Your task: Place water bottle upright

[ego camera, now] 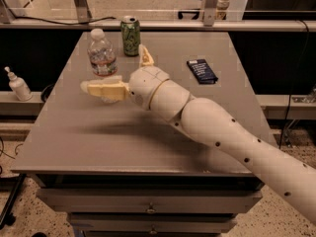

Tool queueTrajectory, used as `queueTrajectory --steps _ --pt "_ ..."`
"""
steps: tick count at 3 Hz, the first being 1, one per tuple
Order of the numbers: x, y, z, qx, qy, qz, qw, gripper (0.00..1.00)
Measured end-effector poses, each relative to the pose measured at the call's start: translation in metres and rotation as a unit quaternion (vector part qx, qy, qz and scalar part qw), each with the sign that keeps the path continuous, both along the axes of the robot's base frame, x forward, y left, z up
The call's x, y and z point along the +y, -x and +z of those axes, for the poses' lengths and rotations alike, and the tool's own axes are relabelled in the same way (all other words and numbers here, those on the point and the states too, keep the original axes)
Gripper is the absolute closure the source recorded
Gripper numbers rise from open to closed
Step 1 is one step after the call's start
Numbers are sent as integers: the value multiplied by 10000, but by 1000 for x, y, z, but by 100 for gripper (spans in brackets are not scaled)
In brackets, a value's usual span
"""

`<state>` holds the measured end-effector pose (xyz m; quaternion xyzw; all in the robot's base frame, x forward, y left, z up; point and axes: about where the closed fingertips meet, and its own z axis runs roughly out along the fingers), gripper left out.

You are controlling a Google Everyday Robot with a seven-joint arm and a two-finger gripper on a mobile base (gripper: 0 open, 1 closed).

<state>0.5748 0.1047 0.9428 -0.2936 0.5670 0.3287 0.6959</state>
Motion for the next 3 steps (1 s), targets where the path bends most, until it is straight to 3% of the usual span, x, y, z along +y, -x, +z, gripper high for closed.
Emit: queueTrajectory --steps 1,2,3 --pt "-26 6 3 74 189 -146 9997 0" --pt "-71 17 15 250 613 -331 9973 0" --pt "-108 48 17 532 1076 -341 9922 0"
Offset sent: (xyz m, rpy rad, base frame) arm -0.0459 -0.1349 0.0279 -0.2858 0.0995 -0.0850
